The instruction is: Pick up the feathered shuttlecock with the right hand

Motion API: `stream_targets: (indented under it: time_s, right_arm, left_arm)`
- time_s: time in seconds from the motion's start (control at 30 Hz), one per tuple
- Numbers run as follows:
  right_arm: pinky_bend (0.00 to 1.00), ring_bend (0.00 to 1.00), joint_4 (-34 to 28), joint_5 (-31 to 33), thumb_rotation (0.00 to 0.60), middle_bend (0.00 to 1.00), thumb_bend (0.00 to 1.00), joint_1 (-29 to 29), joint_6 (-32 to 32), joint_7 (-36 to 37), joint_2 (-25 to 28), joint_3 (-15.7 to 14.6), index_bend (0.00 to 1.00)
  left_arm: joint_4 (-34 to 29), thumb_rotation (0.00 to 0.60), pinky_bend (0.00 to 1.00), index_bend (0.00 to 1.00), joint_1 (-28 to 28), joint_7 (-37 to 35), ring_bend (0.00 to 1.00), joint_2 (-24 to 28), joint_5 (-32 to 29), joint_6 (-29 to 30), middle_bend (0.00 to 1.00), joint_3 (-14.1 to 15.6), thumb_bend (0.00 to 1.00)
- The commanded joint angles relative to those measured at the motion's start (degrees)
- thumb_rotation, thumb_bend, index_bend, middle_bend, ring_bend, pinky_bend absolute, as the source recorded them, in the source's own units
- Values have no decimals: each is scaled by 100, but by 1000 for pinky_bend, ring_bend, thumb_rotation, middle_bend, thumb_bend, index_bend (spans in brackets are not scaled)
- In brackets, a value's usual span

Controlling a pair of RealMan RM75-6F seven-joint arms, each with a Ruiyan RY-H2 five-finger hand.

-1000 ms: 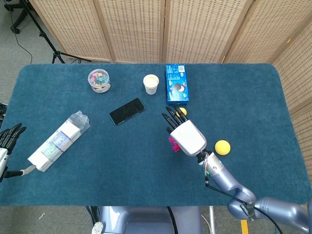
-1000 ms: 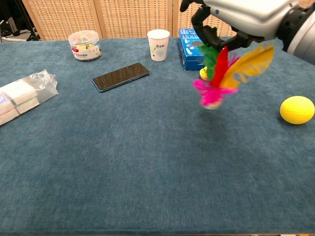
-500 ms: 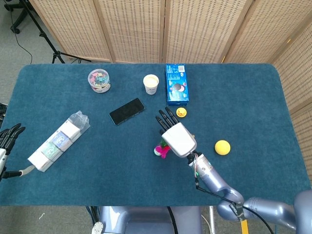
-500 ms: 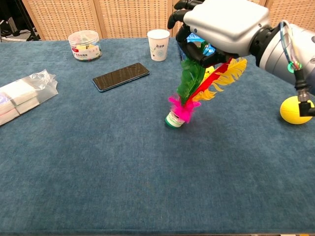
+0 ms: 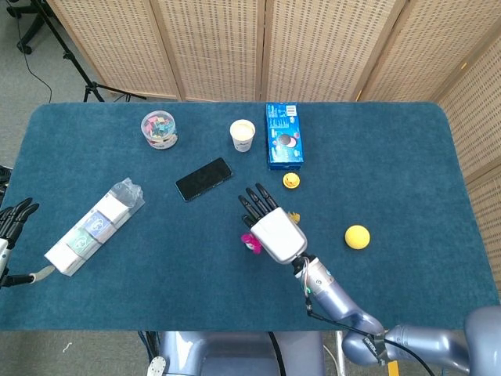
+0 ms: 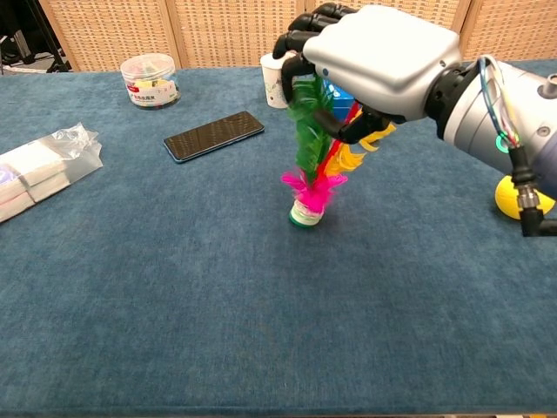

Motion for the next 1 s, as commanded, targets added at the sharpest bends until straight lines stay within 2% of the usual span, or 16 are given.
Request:
stream_targets:
  time_s: [0.03, 0.17, 0.43, 0.53, 0.63, 0.73, 0.8, 1.0]
  right_arm:
    - [0, 0, -291, 122, 600, 0, 5, -19, 118, -351, -54, 31, 0]
    - [0, 0, -529, 221, 600, 0, 0, -13, 181, -403, 7, 147, 0]
    - [0, 0, -1427, 144, 600, 0, 0, -188, 387, -323, 540, 158, 0]
    - [0, 0, -2013, -155, 600, 0, 0, -516, 713, -130, 1185, 35, 0]
    - [0, 0, -2161, -574, 600, 0, 0, -924, 1100, 356, 1775, -198, 0]
    - [0, 0, -1852, -943, 600, 0, 0, -1495, 1709, 1311, 2160, -534, 0]
    - [0, 0, -1393, -1070, 600, 0, 0, -1891, 2144, 2065, 2280, -740, 0]
    - [0, 0, -162, -1024, 600, 0, 0, -2580, 2828, 3550, 2180, -983, 0]
  left_arm:
    - [1, 600, 0, 0, 4, 6, 0, 0, 6, 12, 0, 3, 0]
    - [4, 600, 0, 0, 12, -27, 0, 6, 2, 27, 0, 3, 0]
    - [26, 600, 0, 0, 6, -64, 0, 15, 1, 22, 0, 4, 0]
    - [32, 600, 0, 0, 17, -54, 0, 14, 7, 44, 0, 7, 0]
    - [22, 600, 0, 0, 33, -34, 0, 17, 4, 59, 0, 15, 0]
    - [1, 600, 0, 0, 64, 29, 0, 3, 0, 103, 0, 19, 0]
    - [-17, 600, 0, 0, 99, 103, 0, -28, 13, 153, 0, 33, 0]
    - [-27, 600, 0, 0, 155, 233, 0, -99, 72, 251, 0, 59, 0]
